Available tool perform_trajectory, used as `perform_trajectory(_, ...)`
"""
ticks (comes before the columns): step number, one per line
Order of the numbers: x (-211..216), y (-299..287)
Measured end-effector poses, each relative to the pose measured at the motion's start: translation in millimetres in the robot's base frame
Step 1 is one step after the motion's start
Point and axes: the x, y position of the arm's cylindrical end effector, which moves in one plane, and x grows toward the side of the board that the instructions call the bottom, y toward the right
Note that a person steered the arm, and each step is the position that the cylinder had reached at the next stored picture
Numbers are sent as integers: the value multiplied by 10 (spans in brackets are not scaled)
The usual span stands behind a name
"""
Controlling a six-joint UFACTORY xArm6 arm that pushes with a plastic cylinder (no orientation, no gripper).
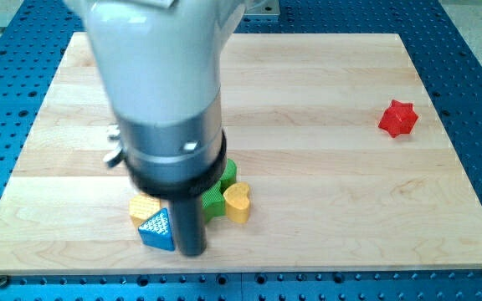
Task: Push the triangle into the green star
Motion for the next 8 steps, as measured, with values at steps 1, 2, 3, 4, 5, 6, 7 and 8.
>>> perform_trajectory(1,22,-125)
perform_trajectory(2,-116,-493)
perform_trajectory(3,-396,-530)
perform_trajectory(4,-356,-530)
perform_trajectory(5,30,-493)
perform_trajectory(6,24,-774)
perform_trajectory(7,-15,-1438)
perform_trajectory(8,-320,-1278)
